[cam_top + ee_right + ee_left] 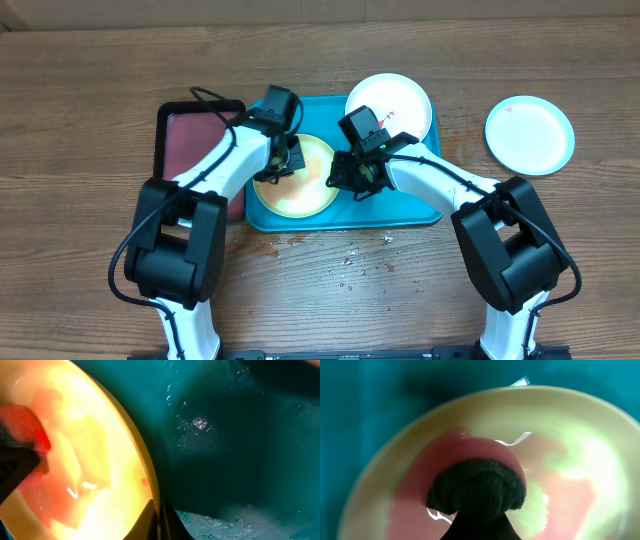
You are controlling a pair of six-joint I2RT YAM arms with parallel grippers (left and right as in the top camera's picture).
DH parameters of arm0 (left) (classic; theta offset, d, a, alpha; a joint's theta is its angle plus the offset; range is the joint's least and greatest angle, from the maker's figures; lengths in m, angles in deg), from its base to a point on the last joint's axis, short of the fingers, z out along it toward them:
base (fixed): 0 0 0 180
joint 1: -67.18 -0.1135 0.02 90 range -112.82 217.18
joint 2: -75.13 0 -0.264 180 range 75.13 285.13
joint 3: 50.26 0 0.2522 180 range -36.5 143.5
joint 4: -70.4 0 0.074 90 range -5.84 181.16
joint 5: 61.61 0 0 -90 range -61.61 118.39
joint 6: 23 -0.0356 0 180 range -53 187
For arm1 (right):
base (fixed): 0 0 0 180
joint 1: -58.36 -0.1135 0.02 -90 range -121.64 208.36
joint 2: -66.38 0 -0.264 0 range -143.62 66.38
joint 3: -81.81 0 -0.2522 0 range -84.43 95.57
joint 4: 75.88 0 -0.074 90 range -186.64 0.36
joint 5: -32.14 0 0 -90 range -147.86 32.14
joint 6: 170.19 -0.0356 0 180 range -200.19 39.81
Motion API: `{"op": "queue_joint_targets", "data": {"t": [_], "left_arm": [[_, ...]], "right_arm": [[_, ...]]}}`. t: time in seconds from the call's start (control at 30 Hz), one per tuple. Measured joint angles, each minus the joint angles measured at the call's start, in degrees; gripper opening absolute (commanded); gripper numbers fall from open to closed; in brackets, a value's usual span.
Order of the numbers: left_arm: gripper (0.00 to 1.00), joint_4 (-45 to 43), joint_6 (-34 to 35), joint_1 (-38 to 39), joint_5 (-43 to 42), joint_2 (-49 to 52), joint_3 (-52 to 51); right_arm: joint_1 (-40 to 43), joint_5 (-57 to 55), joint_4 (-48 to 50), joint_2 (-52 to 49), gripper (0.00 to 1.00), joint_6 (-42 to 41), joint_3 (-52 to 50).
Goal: Clean dirty plates on tray and stack at the side
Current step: 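Scrub the yellow plate with the sponge while right gripper holds rim, then return the sponge to the black tray with the left gripper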
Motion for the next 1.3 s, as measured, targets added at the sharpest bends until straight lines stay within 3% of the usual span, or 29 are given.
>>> {"op": "queue_joint_targets", "data": {"t": [0.47, 0.63, 0.73, 0.87, 1.03, 1.3], "left_arm": [[0.04, 5.62, -5.97, -0.15, -3.19, -2.36, 0.37], [0.04, 6.36, -8.07, 0.96, -3.93, -11.63, 1.53], [0.04, 7.54, -8.94, 0.00, -0.11, -19.17, 2.91], [0.04, 11.32, -10.19, -3.56, 7.45, -26.10, 4.11], [0.04, 13.22, -11.52, -11.26, 13.00, -25.66, 3.34], [0.04, 6.80, -16.02, -20.15, 11.74, -19.96, -1.73]], "right_arm": [[-0.39, 0.57, -0.28, 0.00, 0.04, 0.04, 0.00], [-0.37, 0.59, -0.33, 0.00, 0.04, 0.04, 0.00], [-0.37, 0.59, -0.31, 0.00, 0.04, 0.07, 0.00], [-0.37, 0.57, -0.35, 0.00, 0.04, 0.04, 0.00], [-0.37, 0.59, -0.52, 0.00, 0.04, 0.04, 0.00], [-0.37, 0.59, -0.83, 0.00, 0.04, 0.04, 0.00]]}}
